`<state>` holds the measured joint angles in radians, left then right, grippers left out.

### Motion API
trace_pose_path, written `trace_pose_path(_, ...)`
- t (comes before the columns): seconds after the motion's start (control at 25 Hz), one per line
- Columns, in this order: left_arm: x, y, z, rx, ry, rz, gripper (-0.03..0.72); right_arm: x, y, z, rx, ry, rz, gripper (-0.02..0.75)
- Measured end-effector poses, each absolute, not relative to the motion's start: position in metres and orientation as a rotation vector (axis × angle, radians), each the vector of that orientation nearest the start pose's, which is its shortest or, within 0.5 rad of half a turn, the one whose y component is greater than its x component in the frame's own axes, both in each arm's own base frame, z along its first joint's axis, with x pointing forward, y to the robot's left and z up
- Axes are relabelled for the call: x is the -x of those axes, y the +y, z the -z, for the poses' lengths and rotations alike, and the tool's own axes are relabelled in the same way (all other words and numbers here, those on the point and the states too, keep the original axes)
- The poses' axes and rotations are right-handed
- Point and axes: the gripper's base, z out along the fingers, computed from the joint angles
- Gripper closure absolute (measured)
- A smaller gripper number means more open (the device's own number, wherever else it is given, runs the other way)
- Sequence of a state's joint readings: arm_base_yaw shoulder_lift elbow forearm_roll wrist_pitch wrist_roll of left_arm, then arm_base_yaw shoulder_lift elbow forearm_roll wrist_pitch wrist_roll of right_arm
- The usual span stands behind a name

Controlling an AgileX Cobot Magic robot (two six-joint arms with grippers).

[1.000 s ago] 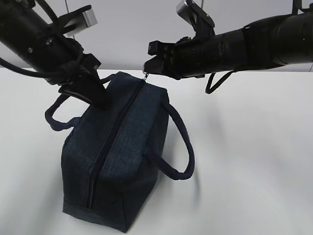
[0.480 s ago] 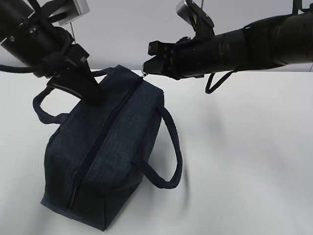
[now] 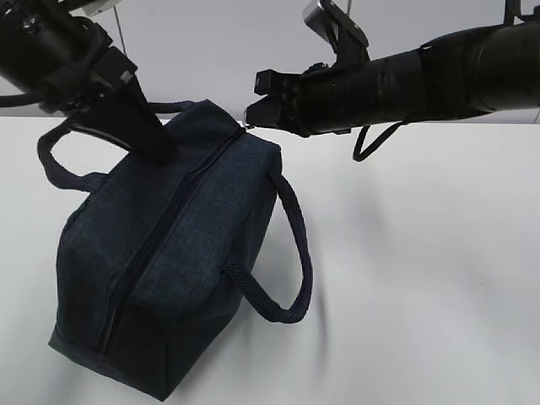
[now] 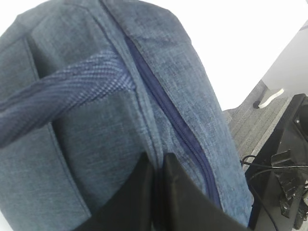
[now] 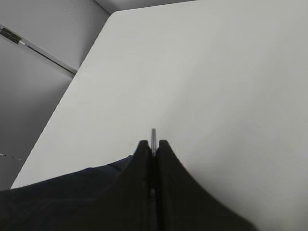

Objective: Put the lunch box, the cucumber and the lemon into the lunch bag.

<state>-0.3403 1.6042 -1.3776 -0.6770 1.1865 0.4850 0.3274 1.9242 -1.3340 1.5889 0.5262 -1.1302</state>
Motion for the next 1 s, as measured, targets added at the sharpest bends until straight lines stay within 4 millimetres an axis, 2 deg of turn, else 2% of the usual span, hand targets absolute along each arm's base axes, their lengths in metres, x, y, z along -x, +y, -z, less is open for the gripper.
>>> trace_pose_path(0.6,-0.270,-0.154,-0.350,-0.852,2.482,0.930,0.694,-0.397,0.183,-0.236,0.191,2.127,-1.013,0.738)
trace_pose_path(1.0,-0.256,-0.151,-0.367,-0.853,2.421,0.942,0.694,-0.400,0.186,-0.222,0.182,2.156,-1.046,0.738)
